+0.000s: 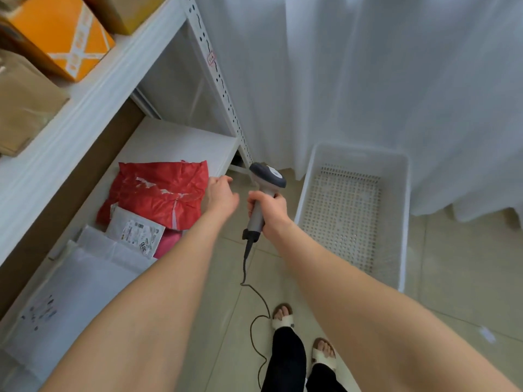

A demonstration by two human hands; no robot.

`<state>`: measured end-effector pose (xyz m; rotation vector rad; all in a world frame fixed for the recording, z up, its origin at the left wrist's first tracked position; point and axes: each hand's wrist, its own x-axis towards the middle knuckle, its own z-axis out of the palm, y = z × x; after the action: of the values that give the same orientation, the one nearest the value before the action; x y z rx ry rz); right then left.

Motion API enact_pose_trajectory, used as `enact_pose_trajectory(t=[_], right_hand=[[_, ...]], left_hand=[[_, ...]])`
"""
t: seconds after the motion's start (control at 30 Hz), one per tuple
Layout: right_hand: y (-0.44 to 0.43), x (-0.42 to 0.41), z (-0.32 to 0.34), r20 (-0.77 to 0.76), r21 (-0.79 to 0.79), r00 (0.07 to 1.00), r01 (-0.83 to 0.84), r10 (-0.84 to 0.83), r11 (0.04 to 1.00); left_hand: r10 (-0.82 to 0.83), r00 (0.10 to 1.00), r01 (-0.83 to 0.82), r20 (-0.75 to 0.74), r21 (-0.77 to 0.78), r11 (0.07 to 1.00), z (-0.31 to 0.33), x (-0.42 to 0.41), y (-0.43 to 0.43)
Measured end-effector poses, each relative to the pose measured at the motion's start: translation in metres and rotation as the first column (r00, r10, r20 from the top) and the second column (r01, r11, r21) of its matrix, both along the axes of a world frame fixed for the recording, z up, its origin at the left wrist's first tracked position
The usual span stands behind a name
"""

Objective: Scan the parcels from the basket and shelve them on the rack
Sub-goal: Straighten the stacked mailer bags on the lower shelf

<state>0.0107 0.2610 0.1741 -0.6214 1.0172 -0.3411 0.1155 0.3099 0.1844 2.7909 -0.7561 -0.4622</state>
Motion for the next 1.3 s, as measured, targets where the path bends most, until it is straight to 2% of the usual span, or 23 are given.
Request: enact_pose_trajectory(t=[0.33, 0.53, 0.6, 0.7, 0.73, 0.77, 0.83, 0.9, 1.0, 1.07, 1.2, 1.23, 1.27, 1.3], right_hand=[[-0.032, 0.091, -0.006, -0.034, -0.011, 0.999, 0.007, -0.008, 1.0], [-0.039, 0.154, -0.023, -0.057, -0.019, 0.998, 0.005, -0.006, 1.0], [-0.04, 0.172, -0.028, -0.087, -0.044, 0.996, -0.024, 0.02, 0.999], [-0.042, 0.194, -0.038, -0.115, -0.078, 0.992, -0.062, 0.053, 0.995], [-0.043, 0.201, -0.042, -0.126, -0.095, 0.99, -0.07, 0.057, 0.993], [-0.044, 0.208, -0.046, -0.136, -0.117, 0.989, -0.075, 0.059, 0.99], [-0.047, 0.222, -0.053, -0.146, -0.154, 0.988, -0.077, 0.054, 0.985], [-0.051, 0.234, -0.061, -0.154, -0.174, 0.986, -0.088, 0.061, 0.981], [-0.056, 0.247, -0.075, -0.2, -0.179, 0.962, -0.222, 0.186, 0.958], [-0.058, 0.251, -0.086, -0.227, -0.127, 0.928, -0.33, 0.296, 0.935], [-0.074, 0.262, -0.114, -0.242, -0.08, 0.934, -0.289, 0.263, 0.954], [-0.079, 0.264, -0.123, -0.249, -0.085, 0.935, -0.28, 0.251, 0.956], [-0.083, 0.268, -0.131, -0.258, -0.096, 0.932, -0.286, 0.254, 0.953], [-0.085, 0.271, -0.138, -0.263, -0.108, 0.928, -0.3, 0.264, 0.948]], left_hand=[[-0.003, 0.997, 0.0, -0.071, -0.044, 0.999, -0.014, 0.086, -0.025], [0.013, 0.947, -0.042, -0.322, -0.082, 0.996, -0.038, 0.139, -0.014], [0.045, 0.877, -0.123, -0.478, -0.132, 0.984, -0.045, 0.149, -0.009], [0.117, 0.606, -0.398, -0.786, -0.173, 0.901, -0.049, 0.157, -0.001], [0.126, 0.547, -0.436, -0.828, -0.154, 0.887, -0.051, 0.161, 0.001], [0.116, 0.529, -0.419, -0.84, -0.141, 0.897, -0.054, 0.165, 0.002], [0.064, 0.535, -0.34, -0.843, -0.145, 0.929, -0.059, 0.171, 0.003], [0.022, 0.563, -0.327, -0.826, -0.198, 0.924, -0.065, 0.176, -0.001], [0.039, 0.605, -0.431, -0.795, -0.285, 0.856, -0.077, 0.182, -0.015], [0.076, 0.624, -0.483, -0.778, -0.307, 0.82, -0.088, 0.187, -0.026], [0.13, 0.581, -0.547, -0.803, -0.267, 0.794, -0.117, 0.199, -0.044], [0.171, 0.597, -0.567, -0.784, -0.261, 0.781, -0.126, 0.203, -0.045], [0.214, 0.668, -0.529, -0.713, -0.253, 0.81, -0.136, 0.21, -0.043], [0.233, 0.772, -0.421, -0.591, -0.202, 0.884, -0.148, 0.216, -0.039]])
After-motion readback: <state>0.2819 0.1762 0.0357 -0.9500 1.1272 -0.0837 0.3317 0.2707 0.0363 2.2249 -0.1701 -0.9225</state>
